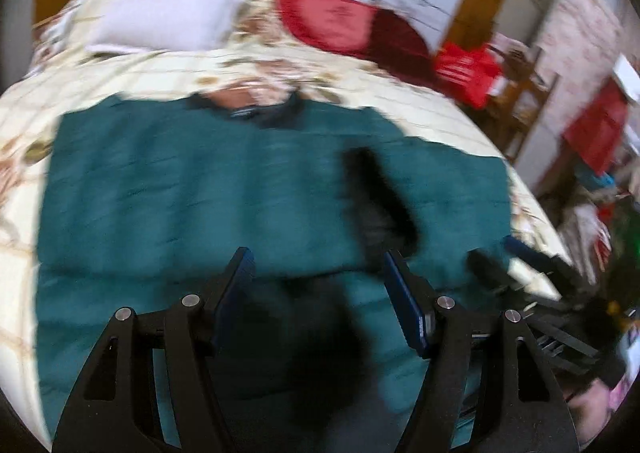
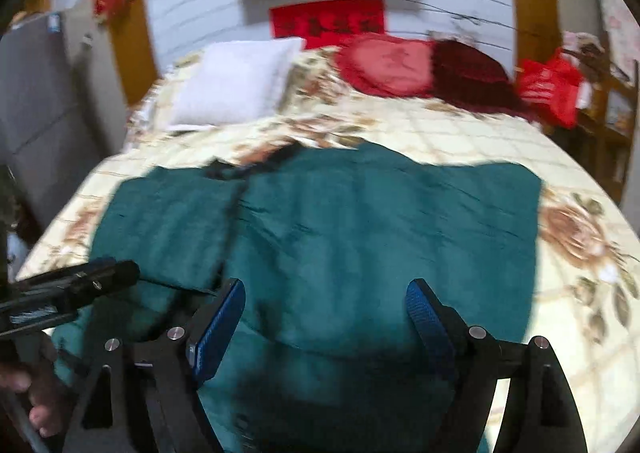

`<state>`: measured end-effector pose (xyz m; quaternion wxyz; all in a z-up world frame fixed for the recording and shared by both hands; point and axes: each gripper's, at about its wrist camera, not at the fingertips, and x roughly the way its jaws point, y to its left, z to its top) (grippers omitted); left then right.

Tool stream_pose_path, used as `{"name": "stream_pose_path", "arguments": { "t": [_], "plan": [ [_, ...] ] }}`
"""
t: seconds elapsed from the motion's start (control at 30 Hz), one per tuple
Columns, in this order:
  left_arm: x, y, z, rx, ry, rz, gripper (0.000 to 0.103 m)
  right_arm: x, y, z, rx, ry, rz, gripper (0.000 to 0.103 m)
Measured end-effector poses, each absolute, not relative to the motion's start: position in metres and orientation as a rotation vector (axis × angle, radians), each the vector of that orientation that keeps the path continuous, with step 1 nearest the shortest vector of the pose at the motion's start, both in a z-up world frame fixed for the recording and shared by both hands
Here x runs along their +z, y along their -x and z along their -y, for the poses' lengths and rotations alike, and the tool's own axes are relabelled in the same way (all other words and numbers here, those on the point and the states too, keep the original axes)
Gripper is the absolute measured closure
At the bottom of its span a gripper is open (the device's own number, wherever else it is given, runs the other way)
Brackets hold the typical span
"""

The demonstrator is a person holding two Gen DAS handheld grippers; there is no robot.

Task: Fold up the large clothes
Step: 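Fold the held side over the jacket body with the right tool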

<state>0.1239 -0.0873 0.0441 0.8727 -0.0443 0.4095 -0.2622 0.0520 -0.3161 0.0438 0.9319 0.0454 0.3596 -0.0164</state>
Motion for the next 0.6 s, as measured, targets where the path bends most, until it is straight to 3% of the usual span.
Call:
{"name": "stream_pose_path", "arguments": {
  "t": [0.33,0.4,0.43,0.6],
  "plan": [
    [0.03,-0.154,0.181,-0.559,0.03,-0.94,0.037,0.04,-0.042,0.366,-0.101,-0.195,-0.818,0.022],
    [0.024,-0.156,0.184,-0.549,0.029,-0.932,0.057,0.043,-0.042,0.369,-0.115,-0.195,-0.81,0.022],
    [0.023,-0.156,0.184,-0.551,0.025,-0.935,0.087,0.043,-0.041,0.371,-0.119,-0.204,-0.81,0.022],
    [0.027,-0.149,0.171,-0.544,0.079,-0.916,0.096,0.047,-0.039,0.378,-0.143,-0.239,-0.796,0.022]
  ]
}}
